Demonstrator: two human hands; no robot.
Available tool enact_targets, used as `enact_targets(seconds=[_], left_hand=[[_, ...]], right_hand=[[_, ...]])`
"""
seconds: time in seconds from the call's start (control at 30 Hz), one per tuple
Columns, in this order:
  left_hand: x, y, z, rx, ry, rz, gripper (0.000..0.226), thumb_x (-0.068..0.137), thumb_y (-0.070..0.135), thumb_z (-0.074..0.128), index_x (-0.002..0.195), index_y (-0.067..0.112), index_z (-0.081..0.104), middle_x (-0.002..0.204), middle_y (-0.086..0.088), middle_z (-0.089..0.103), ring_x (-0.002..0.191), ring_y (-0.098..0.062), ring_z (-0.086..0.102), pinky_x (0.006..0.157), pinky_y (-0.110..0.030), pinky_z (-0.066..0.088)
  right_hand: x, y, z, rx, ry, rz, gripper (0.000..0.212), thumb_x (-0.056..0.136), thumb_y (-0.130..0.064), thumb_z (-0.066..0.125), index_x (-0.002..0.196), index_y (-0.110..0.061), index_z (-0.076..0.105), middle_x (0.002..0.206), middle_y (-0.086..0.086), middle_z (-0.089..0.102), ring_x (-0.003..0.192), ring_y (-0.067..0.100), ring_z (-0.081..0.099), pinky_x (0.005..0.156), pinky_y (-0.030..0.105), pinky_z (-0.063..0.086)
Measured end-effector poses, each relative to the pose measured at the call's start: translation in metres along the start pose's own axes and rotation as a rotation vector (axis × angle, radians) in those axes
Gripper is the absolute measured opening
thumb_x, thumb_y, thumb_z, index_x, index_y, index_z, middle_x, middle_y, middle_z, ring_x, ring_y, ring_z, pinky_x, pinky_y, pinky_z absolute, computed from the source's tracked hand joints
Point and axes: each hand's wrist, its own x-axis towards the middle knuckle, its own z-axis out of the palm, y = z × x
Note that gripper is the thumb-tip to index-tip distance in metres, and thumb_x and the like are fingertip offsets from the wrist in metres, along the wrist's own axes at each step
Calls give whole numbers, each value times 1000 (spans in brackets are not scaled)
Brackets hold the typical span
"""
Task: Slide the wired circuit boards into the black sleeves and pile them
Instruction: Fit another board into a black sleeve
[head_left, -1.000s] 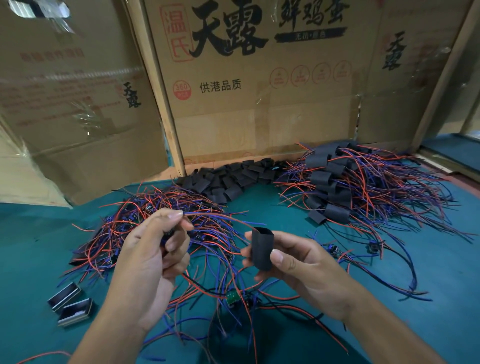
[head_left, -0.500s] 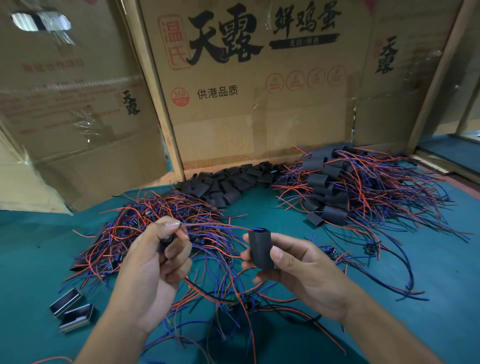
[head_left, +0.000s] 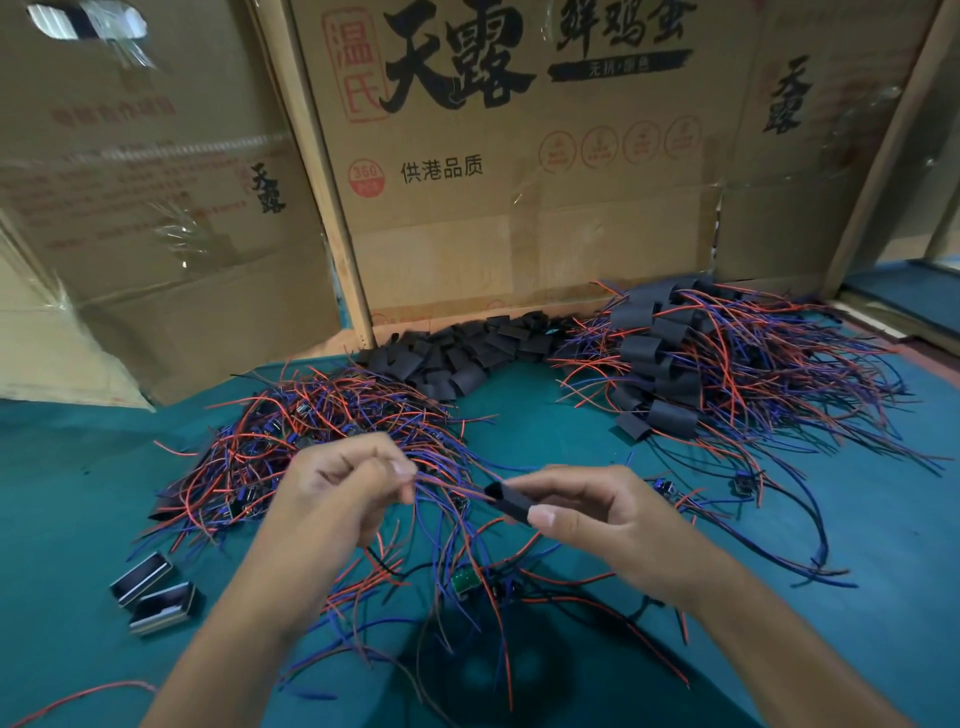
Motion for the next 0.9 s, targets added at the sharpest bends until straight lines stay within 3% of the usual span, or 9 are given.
enact_targets(seconds=[0.1,0.2,0.27,0.43,0.53,0.7,0.9], left_hand=[[-4,-4,17,164,-119,75,14,84,23,54,75,15,61,52,9,41,47,-1,30,45,-12,25],[-7,-10,28,148,-191,-2,13,87,23,42,93,25,53,60,6,44,49,-4,33,48,-11,29],[-8,-11,30,122,-202,-28,11,88,25,45,98,28,50,63,3,51,50,-5,37,49,-12,31],[-8,-4,34,12,-148,30,25,98,30,58,99,7,49,73,-14,69,44,-10,40,44,-16,36],[-7,-1,37,39,-94,49,30,93,34,49,92,4,52,71,-14,70,42,-12,40,41,-19,36],[-6,-2,39,61,-43,28,37,93,39,47,92,2,53,61,-13,65,39,-13,35,40,-18,31],[-6,-4,35,-26,-101,-32,32,95,38,47,93,6,44,55,-4,49,43,-9,26,42,-15,25]], right_hand=[[0,-3,3,-268,-26,-72,29,92,-41,63,120,-34,65,119,-21,66,115,-1,58,97,14,40],[1,-4,8,-390,26,-144,39,92,-46,60,126,-27,62,121,-19,64,115,-6,55,96,12,40],[2,-3,10,-449,89,-201,40,92,-46,60,125,-24,62,117,-17,64,111,-5,56,93,12,41],[3,-3,9,-509,202,-315,35,96,-44,57,128,-30,57,118,-20,59,111,0,55,92,18,42],[2,-4,8,-553,208,-373,32,98,-40,57,128,-30,54,119,-20,56,111,2,54,90,19,42],[2,-2,11,-639,209,-403,35,96,-31,60,127,-16,58,116,-9,57,105,-2,50,91,13,38],[0,-8,14,-709,231,-440,35,97,-28,56,126,-9,61,116,0,61,105,14,57,89,23,45]])
